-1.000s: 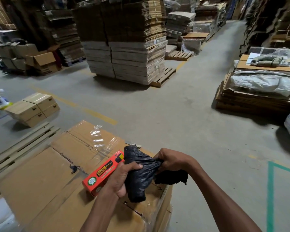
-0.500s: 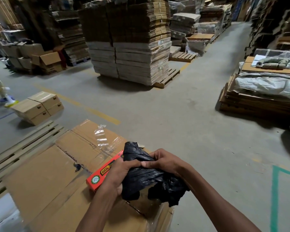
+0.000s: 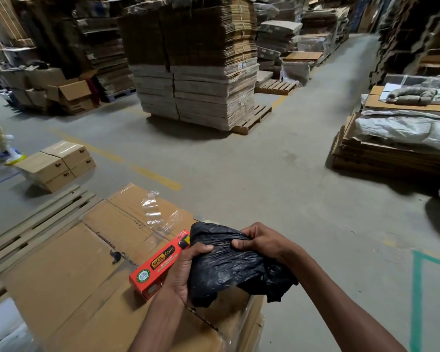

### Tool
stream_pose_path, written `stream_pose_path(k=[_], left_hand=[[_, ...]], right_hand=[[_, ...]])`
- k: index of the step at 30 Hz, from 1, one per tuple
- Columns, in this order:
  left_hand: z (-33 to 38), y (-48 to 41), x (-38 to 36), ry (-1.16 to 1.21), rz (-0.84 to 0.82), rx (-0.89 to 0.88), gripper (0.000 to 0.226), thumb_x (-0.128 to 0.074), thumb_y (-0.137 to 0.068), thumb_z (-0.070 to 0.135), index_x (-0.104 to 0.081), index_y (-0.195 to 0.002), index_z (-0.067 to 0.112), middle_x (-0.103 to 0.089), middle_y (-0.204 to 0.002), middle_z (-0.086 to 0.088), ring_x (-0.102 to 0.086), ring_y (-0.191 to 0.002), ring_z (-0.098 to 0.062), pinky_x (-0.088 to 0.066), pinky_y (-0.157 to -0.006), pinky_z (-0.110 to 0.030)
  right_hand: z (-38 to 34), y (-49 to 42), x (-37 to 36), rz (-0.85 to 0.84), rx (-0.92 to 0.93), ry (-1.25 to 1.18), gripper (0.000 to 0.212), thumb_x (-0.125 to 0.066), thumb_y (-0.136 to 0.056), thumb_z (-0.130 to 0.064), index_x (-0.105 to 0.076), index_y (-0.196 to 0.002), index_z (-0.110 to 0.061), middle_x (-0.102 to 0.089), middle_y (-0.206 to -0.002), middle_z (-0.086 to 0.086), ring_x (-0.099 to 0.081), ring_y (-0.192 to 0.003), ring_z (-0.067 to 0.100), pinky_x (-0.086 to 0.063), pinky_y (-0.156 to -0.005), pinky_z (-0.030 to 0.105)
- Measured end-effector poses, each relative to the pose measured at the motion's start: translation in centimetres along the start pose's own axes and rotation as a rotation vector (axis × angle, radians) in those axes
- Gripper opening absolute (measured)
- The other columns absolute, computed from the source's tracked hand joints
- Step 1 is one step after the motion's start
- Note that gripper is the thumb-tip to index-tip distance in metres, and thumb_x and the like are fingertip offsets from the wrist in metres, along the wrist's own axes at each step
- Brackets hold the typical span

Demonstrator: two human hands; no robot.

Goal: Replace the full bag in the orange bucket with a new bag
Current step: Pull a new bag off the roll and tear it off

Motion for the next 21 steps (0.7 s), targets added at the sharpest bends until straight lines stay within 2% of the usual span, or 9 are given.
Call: stream_pose_path(k=[4,8,10,12,14,16,17,19,21], left_hand=[[-1.1,-0.5,0.7,-0.009,0.001,0.051,0.065,-0.073,-0.067,0.008,-0.057,-0.13,-0.003,-0.057,-0.131,-0.032,-0.048,-0.126,-0.052,-0.03,-0.111,-0.066],[-1.4,-0.4,0.6,-0.048,-0.013,0.026,0.064,-0.078,-0.065,0.01,-0.063,-0.126,0.0,-0.061,-0.127,-0.03,-0.054,-0.121,-0.051,-0.034,-0.108,-0.066],[1.2,0.0,0.8,-0.315,0.073,-0.143,0.057,-0.078,-0.063,0.009,-0.066,-0.118,0.002,-0.069,-0.113,-0.025,-0.065,-0.107,-0.045,-0.047,-0.098,-0.062],[4.1,0.6,0.3,-0.691,0.102,-0.363,0.044,-0.077,-0.065,0.013,-0.069,-0.108,0.011,-0.076,-0.1,-0.011,-0.072,-0.094,-0.032,-0.056,-0.088,-0.053],[6.2,1.5,-1.1,-1.008,0.076,-0.54,0.034,-0.077,-0.068,0.016,-0.068,-0.101,0.019,-0.075,-0.093,0.004,-0.071,-0.089,-0.013,-0.058,-0.082,-0.037],[6.9,0.5,-0.8,-1.279,0.022,-0.668,0.031,-0.079,-0.071,0.014,-0.069,-0.098,0.026,-0.07,-0.088,0.015,-0.063,-0.086,0.004,-0.052,-0.076,-0.023],[7.1,-0.3,-0.7,-1.377,-0.011,-0.711,0.032,-0.078,-0.072,0.014,-0.07,-0.098,0.03,-0.067,-0.089,0.022,-0.06,-0.088,0.009,-0.051,-0.077,-0.022],[7.2,-3.5,1.7,-1.418,-0.047,-0.718,0.036,-0.071,-0.076,0.017,-0.07,-0.095,0.046,-0.065,-0.096,0.03,-0.057,-0.094,0.014,-0.051,-0.088,-0.031],[6.3,-5.2,3.2,-1.527,-0.066,-0.742,0.035,-0.064,-0.082,0.019,-0.063,-0.102,0.049,-0.057,-0.119,0.027,-0.051,-0.116,0.003,-0.041,-0.106,-0.034]], right_hand=[[1.0,0.0,0.4,-0.007,-0.027,0.027,0.015,-0.072,-0.087,-0.023,-0.077,-0.079,-0.011,-0.074,-0.077,0.008,-0.068,-0.067,0.018,-0.055,-0.069,0.029],[1.1,-0.4,1.0,-0.006,-0.025,0.094,0.019,-0.074,-0.085,-0.026,-0.077,-0.085,-0.007,-0.073,-0.082,0.012,-0.067,-0.071,0.021,-0.054,-0.074,0.032],[1.3,-0.5,1.1,0.004,-0.018,0.122,0.018,-0.073,-0.087,-0.023,-0.076,-0.087,-0.005,-0.073,-0.085,0.012,-0.067,-0.075,0.022,-0.055,-0.076,0.034],[1.5,-0.8,1.0,0.029,0.004,0.127,0.018,-0.073,-0.087,-0.02,-0.076,-0.09,-0.003,-0.073,-0.089,0.014,-0.067,-0.08,0.023,-0.054,-0.08,0.038],[0.9,-1.1,1.4,0.075,0.061,0.218,0.011,-0.072,-0.088,-0.017,-0.078,-0.091,-0.008,-0.076,-0.093,0.012,-0.069,-0.084,0.022,-0.055,-0.082,0.038],[-0.2,-1.2,2.0,0.123,0.13,0.409,0.01,-0.067,-0.087,-0.012,-0.077,-0.09,-0.013,-0.077,-0.092,0.008,-0.071,-0.085,0.019,-0.056,-0.083,0.04],[-0.9,-1.2,2.2,0.137,0.158,0.516,0.014,-0.063,-0.084,-0.009,-0.076,-0.087,-0.015,-0.077,-0.088,0.004,-0.071,-0.084,0.018,-0.056,-0.082,0.041],[-1.8,-0.9,2.3,0.156,0.192,0.669,0.022,-0.057,-0.08,-0.006,-0.073,-0.085,-0.02,-0.074,-0.083,-0.003,-0.07,-0.082,0.013,-0.057,-0.078,0.037],[-2.1,-0.6,2.4,0.184,0.189,0.732,0.027,-0.057,-0.079,-0.001,-0.074,-0.086,-0.021,-0.073,-0.082,-0.005,-0.069,-0.08,0.01,-0.057,-0.075,0.032]])
Point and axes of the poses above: each hand's wrist, its own y-axis away from the middle knuckle, its own x-axis out of the back of the hand, z = x × y, the point moved 9 cm from there along -y, towards the middle knuckle
